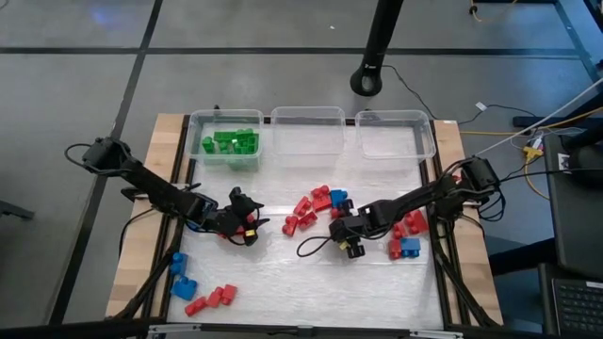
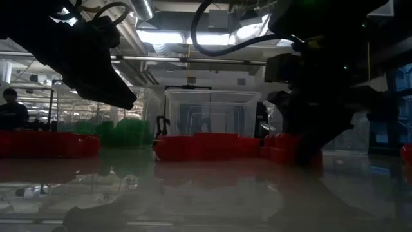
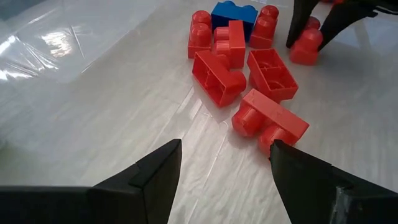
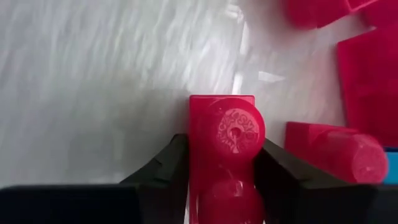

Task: Sort blocks
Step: Put the red game piece into the middle transparent bin

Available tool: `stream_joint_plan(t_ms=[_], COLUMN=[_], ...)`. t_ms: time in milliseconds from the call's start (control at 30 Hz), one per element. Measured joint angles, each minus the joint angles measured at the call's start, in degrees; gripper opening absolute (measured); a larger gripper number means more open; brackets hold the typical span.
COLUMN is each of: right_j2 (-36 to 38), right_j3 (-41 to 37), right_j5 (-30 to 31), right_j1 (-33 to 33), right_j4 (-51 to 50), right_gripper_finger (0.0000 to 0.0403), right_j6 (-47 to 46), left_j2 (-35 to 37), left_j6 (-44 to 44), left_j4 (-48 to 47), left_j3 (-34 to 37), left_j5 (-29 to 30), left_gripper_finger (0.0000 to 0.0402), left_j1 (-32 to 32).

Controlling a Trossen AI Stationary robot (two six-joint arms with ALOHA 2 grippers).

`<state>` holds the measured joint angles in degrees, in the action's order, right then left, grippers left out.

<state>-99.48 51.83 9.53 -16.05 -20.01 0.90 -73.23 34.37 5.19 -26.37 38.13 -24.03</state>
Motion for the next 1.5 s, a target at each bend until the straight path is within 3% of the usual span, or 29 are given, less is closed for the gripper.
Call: stream_joint_plan(t_ms=[300,467,700,933,1233,1500], right_j2=[3.2,5.1,6.5,6.7,3.7,-0.4], right_j3=[4.6,11.5,21.5,26.3,26.4,26.4], right_j5=[0.0,0.4,3.5,4.9,-4.5,-4.6], right_j1=[0.0,2.2,10.1,22.1,35.1,38.0], right_j4=[-2.7,-8.4,-10.6,-1.5,6.7,6.8], right_gripper_finger=[0.016,0.0144,0.0152,0.015,0.0174,0.0225], right_j6=[5.0,12.0,26.6,38.1,39.5,38.9], left_j2=[0.0,0.0,0.0,0.0,0.0,0.0], left_j6=[-0.2,-0.2,0.0,0.2,-0.2,-0.2], left_j4=[0.0,0.0,0.1,0.3,0.3,0.2], left_j3=[0.0,0.0,0.0,0.0,0.0,0.0], left_j5=[0.0,0.0,0.0,0.0,0.0,0.0], left_gripper_finger=[0.023,0.023,0.023,0.023,0.023,0.023], left_j1=[0.0,0.0,0.0,0.0,0.0,0.0])
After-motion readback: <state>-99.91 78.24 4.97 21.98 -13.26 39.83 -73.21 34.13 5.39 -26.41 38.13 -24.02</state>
